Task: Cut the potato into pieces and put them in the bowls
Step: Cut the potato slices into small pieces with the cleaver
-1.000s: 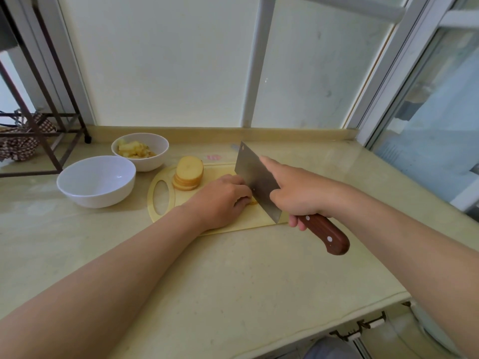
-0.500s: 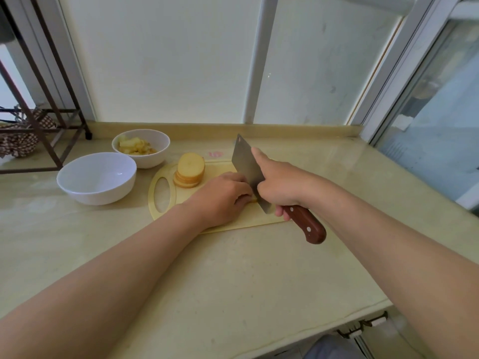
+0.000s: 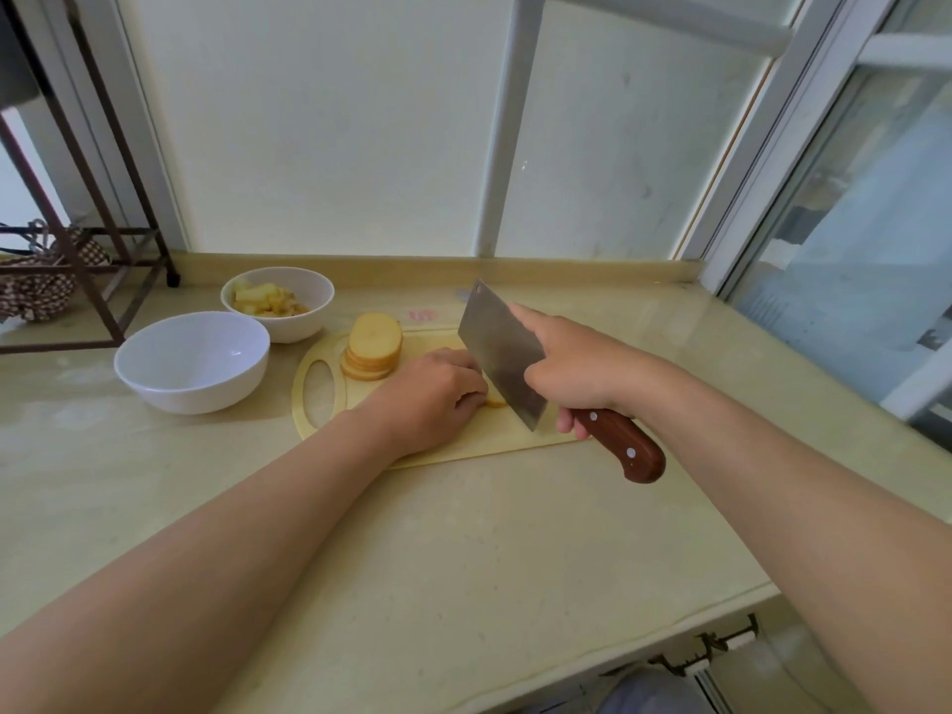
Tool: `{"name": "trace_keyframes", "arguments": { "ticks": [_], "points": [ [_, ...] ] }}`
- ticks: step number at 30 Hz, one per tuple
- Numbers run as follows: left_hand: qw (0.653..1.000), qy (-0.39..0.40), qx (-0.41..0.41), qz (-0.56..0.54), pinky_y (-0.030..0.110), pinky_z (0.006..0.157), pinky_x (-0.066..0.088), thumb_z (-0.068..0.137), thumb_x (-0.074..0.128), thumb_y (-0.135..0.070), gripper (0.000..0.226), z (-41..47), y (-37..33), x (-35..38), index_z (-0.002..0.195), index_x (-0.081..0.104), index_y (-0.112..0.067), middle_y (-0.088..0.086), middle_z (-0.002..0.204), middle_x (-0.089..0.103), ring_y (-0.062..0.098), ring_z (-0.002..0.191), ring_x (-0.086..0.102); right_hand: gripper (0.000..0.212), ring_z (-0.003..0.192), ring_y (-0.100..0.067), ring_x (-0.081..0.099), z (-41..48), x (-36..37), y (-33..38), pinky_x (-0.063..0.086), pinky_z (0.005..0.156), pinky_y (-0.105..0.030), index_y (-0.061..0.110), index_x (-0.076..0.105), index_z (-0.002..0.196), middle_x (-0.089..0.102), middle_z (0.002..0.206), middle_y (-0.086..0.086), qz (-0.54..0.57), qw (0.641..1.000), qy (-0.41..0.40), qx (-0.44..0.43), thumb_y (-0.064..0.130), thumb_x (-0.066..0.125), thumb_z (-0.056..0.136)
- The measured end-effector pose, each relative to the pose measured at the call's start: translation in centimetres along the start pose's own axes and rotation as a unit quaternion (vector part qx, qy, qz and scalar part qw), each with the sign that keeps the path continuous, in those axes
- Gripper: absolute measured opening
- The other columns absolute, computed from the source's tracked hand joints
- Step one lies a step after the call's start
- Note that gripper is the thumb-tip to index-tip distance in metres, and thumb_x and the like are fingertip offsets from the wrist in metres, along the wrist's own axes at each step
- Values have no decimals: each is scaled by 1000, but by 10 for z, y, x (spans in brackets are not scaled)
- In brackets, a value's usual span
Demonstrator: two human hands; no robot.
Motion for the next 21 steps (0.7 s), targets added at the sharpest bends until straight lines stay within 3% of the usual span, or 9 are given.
{"name": "trace_keyframes", "arguments": {
  "ticks": [14,21],
  "points": [
    [1000,-10,4,-3,35,71,51,86,61,-12,15,0,0,-1,84,75,-8,6,87,66,27,78,60,91,48,-19,67,-10,3,11,53,47,-29,51,4,162,66,95,-13,-19,1000,-9,-10,2,36,93],
    [1000,-10,1,-2,35,70,51,86,61,-12,15,0,-1,-2,84,75,-7,6,86,66,27,78,61,90,52,-21,69,-17,6,14,55,48,-30,50,2,163,59,111,-10,-31,999,0,-9,3,37,95]
  ]
}}
Point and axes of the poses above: each hand's wrist, its own z-axis towards the middle knuckle, its own x-axis out of the palm, y = z × x, the point moved 8 cm from there along z, towards the middle knuckle
